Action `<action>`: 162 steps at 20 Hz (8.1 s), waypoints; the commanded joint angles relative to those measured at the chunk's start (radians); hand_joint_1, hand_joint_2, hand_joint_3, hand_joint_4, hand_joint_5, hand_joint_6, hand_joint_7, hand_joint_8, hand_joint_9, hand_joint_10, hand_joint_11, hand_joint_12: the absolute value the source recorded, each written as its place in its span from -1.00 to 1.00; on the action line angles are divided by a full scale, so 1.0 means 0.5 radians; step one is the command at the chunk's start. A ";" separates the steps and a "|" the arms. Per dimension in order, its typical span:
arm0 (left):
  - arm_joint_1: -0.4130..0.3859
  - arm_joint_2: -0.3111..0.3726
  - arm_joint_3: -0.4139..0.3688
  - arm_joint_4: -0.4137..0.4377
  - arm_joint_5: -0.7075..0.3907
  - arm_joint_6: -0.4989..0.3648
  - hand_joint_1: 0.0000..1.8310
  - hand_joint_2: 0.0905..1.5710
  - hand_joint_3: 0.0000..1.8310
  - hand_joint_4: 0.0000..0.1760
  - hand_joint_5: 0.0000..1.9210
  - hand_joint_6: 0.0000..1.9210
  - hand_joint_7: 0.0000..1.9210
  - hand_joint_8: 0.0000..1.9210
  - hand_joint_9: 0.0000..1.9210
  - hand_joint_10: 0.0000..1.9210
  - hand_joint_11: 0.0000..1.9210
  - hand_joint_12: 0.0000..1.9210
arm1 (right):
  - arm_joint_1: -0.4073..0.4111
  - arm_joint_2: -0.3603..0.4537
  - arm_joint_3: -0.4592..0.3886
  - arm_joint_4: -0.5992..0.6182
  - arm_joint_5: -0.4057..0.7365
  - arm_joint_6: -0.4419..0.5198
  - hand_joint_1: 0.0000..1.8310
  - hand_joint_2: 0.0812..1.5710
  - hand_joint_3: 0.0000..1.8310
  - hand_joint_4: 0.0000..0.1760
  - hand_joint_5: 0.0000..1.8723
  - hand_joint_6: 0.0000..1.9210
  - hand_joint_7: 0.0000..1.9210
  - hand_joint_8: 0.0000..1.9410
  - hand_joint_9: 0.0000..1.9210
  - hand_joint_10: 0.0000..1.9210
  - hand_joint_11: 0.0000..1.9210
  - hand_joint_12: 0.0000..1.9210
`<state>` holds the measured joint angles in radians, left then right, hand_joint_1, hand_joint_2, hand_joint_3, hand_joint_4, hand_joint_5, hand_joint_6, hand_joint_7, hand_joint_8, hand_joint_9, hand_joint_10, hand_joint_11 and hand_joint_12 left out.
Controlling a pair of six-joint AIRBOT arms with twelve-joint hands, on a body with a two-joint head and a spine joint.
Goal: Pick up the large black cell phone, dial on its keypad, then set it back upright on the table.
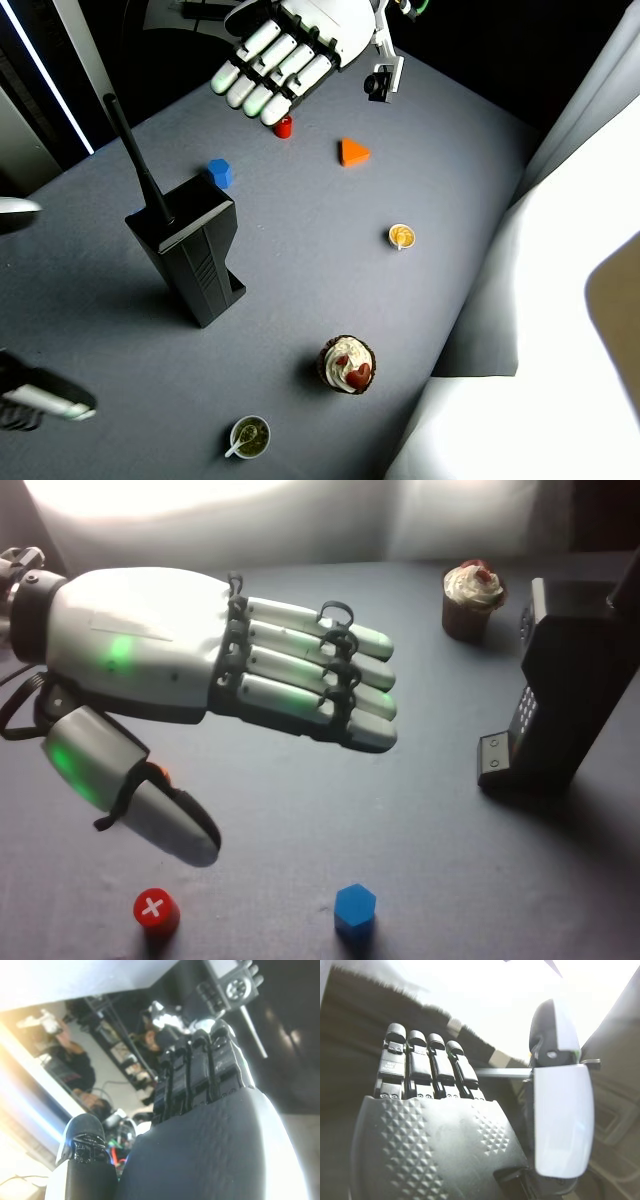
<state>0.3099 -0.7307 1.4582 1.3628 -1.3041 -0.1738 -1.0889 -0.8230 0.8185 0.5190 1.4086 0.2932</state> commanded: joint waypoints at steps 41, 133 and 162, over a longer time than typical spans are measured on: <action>-0.151 0.048 0.009 -0.156 -0.201 0.000 -1.00 0.46 -1.00 -1.00 -0.87 -1.00 -0.82 -1.00 -0.89 -1.00 -1.00 -0.83 | 0.598 -0.366 0.305 -0.145 -0.062 -0.216 0.06 0.32 -1.00 -1.00 -0.74 -0.99 -0.75 -0.99 -0.74 -0.98 -1.00 -0.16; 0.059 -0.295 -0.361 -1.025 0.950 0.679 0.40 0.68 -1.00 -0.34 -1.00 -1.00 -0.40 0.78 -0.16 1.00 -0.23 1.00 | 0.763 0.123 0.206 -0.503 -0.009 -0.128 0.51 0.39 -1.00 -1.00 0.00 -0.09 0.03 0.00 -0.04 0.34 -0.09 0.32; -0.016 -0.377 -0.396 -1.026 0.915 0.569 0.39 0.69 -1.00 -0.35 -1.00 -1.00 -0.42 0.81 -0.16 1.00 -0.20 1.00 | 0.767 0.115 0.205 -0.501 0.017 -0.140 0.62 0.37 -1.00 -1.00 0.03 -0.19 0.03 -0.09 -0.04 0.18 -0.09 0.63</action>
<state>0.3191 -0.9215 1.2629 0.9028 -0.7364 0.1047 -0.7166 -0.7757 0.9165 0.2676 1.2743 0.2020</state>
